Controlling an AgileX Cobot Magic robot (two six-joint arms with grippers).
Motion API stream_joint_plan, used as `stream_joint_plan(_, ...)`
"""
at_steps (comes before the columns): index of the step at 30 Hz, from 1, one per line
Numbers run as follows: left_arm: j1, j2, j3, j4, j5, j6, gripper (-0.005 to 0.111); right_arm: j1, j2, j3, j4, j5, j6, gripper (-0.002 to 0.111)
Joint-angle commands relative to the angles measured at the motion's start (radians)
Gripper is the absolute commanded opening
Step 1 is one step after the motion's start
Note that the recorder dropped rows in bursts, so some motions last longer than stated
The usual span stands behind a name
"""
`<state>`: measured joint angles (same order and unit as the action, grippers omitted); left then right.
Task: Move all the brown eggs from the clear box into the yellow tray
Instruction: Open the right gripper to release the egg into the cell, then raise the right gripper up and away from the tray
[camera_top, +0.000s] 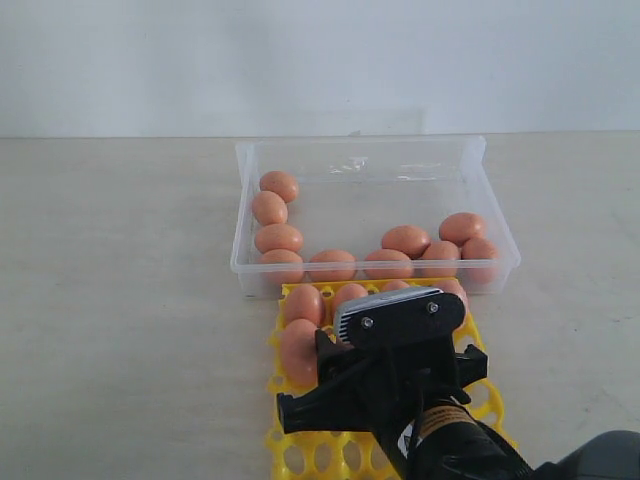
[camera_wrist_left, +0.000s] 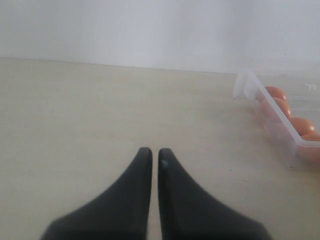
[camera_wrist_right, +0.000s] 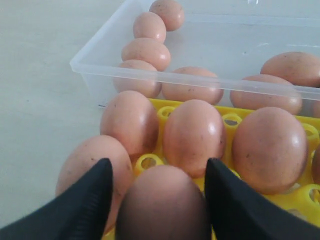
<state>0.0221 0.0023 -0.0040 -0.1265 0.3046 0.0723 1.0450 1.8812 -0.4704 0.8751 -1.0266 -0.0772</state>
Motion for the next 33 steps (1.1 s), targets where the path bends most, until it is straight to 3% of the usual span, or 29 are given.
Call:
stream_joint_plan(1, -0.004, -0.002, 0.004, 0.004, -0.013, 0.004, 0.004, 0.000, 0.004, 0.004, 0.001, 0.000, -0.047, 0.064)
stream_joint_plan(4, -0.004, -0.002, 0.004, 0.004, -0.013, 0.004, 0.004, 0.000, 0.001, 0.004, 0.001, -0.038, -0.089, 0.063)
stream_joint_plan(7, -0.004, -0.002, 0.004, 0.004, -0.013, 0.004, 0.004, 0.000, -0.024, 0.004, -0.002, -0.195, -0.189, 0.063)
stream_joint_plan(12, -0.004, -0.002, 0.004, 0.004, -0.013, 0.004, 0.004, -0.006, -0.184, -0.048, 0.006, -0.195, -0.482, 0.063)
stream_joint_plan(16, -0.004, -0.002, 0.004, 0.004, -0.013, 0.004, 0.004, -0.006, -0.329, -0.076, 0.049, -0.195, -0.517, 0.062)
stream_joint_plan(18, -0.004, -0.002, 0.004, 0.004, -0.013, 0.004, 0.004, -0.018, -0.381, -0.095, 0.165, -0.195, -0.517, 0.054)
stream_joint_plan(20, -0.004, -0.002, 0.004, 0.004, -0.013, 0.004, 0.004, -0.065, -0.433, -0.147, 0.306, -0.195, -0.583, 0.034)
stream_joint_plan(22, -0.004, -0.002, 0.004, 0.004, -0.013, 0.004, 0.004, -0.170, -0.480, -0.227, 0.392, 0.040, -0.820, 0.010)
stream_joint_plan(23, -0.004, -0.002, 0.004, 0.004, -0.013, 0.004, 0.004, -0.257, -0.495, -0.288, 0.460, 0.256, -0.979, 0.001)
stream_joint_plan(26, -0.004, -0.002, 0.004, 0.004, -0.013, 0.004, 0.004, -0.554, -0.456, -0.477, 0.869, 0.851, -1.444, 0.005)
stream_joint_plan(27, -0.004, -0.002, 0.004, 0.004, -0.013, 0.004, 0.004, -0.644, -0.422, -0.519, 0.869, 0.988, -1.527, 0.008)
stream_joint_plan(30, -0.004, -0.002, 0.004, 0.004, -0.013, 0.004, 0.004, -0.800, -0.326, -0.617, 0.869, 1.157, -1.446, 0.014)
stream_joint_plan(33, -0.004, -0.002, 0.004, 0.004, -0.013, 0.004, 0.004, -0.856, -0.241, -0.663, 0.869, 1.266, -1.501, 0.015)
